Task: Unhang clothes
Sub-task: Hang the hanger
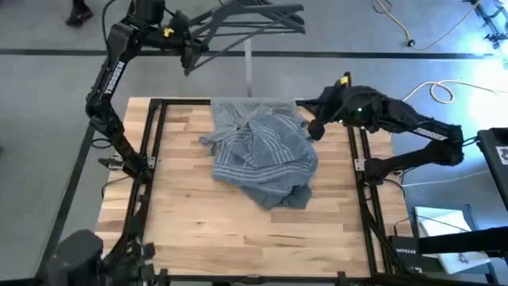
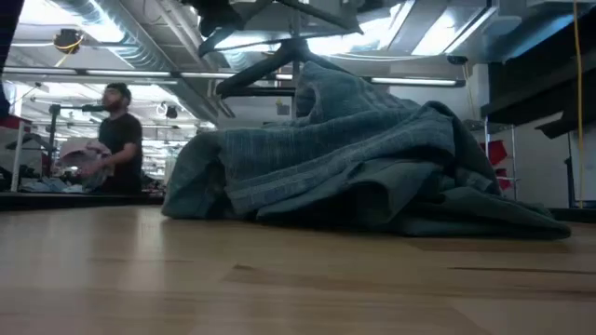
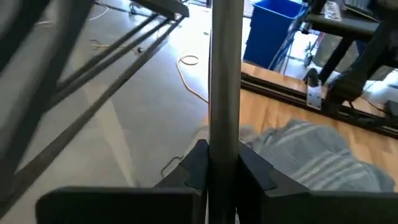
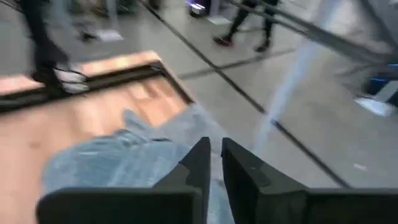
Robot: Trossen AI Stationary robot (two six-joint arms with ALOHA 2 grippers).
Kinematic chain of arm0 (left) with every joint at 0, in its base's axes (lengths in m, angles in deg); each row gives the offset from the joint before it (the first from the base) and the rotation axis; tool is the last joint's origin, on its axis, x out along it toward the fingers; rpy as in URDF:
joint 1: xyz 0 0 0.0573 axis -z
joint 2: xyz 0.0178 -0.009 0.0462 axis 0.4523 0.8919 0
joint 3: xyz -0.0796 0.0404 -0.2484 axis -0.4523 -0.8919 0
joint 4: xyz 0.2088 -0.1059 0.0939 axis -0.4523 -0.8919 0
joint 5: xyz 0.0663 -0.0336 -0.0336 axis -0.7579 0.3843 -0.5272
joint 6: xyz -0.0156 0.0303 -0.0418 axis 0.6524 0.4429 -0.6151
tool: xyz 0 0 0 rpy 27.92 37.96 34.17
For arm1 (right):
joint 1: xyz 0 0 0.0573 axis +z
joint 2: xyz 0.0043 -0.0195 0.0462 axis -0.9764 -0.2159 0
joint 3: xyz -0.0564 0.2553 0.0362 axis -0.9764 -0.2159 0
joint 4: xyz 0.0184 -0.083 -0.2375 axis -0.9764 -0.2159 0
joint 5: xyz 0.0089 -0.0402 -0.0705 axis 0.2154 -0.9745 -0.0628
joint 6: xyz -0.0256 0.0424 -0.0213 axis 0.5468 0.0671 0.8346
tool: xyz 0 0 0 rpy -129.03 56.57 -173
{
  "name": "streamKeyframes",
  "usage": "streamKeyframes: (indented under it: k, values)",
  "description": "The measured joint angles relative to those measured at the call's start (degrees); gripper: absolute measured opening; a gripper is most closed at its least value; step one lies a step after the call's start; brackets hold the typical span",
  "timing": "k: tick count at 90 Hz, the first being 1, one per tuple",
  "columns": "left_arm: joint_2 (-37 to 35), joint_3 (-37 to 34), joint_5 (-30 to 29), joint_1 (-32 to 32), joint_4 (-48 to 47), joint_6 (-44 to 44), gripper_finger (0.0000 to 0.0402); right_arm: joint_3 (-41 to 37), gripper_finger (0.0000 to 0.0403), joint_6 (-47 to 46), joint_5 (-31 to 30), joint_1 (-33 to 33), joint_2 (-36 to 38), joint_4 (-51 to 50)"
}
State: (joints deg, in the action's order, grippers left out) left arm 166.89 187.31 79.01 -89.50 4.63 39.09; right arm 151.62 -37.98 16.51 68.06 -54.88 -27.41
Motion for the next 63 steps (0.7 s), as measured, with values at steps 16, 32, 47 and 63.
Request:
streamKeyframes:
  k: [16,32,47,63]
  values:
    - [3.4,2.7,0.1,-0.8,-0.3,2.4,0.0025,-6.4,0.0003,-1.9,4.1,-2.0,-0.2,2.9]
    - [6.2,3.1,0.3,-0.9,1.2,3.0,0.0025,-7.1,0.0005,-1.7,9.4,-3.9,-2.5,3.4]
    - [8.3,3.1,0.1,-0.9,4.6,2.6,0.0025,-7.0,0.0005,-1.6,10.8,-5.2,-2.8,5.2]
    - [11.2,3.1,2.0,-1.3,9.5,-0.5,0.0025,-7.0,0.0005,-0.3,10.9,-7.0,-2.8,7.1]
